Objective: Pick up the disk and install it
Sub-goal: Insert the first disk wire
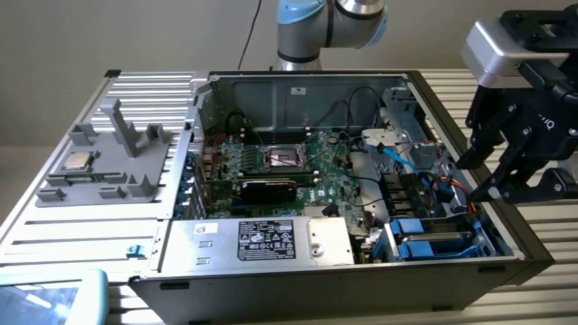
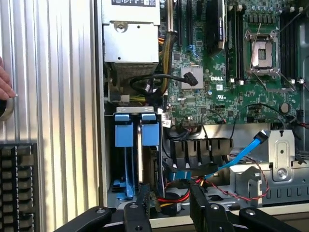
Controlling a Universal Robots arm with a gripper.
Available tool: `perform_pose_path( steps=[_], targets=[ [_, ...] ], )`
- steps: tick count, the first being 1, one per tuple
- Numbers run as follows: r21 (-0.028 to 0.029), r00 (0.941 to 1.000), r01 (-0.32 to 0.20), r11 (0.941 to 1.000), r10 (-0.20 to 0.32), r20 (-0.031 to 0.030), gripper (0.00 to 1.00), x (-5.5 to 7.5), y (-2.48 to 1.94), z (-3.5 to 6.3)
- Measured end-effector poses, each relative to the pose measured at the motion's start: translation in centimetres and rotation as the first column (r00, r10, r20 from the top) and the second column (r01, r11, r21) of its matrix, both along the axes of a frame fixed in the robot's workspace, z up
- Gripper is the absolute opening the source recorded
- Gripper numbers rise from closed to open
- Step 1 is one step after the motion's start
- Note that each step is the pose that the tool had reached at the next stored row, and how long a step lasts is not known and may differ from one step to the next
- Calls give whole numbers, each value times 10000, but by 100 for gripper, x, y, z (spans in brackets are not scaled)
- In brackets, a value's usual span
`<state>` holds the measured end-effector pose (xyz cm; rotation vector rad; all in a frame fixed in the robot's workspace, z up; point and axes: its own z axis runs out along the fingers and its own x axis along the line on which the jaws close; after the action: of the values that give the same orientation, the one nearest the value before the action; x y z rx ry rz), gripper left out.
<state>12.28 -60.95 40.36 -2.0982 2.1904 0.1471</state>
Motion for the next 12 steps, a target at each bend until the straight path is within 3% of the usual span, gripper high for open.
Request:
perform_pose_path(
  steps=[5, 9, 12],
  targets=[
    [149, 9999, -99, 9998, 100, -63, 45, 55, -6, -28],
    [179, 9996, -289, 9994, 290, -65, 45, 82, -12, -47],
    [202, 9994, -330, 9993, 331, -83, 45, 90, -50, -68]
  ],
)
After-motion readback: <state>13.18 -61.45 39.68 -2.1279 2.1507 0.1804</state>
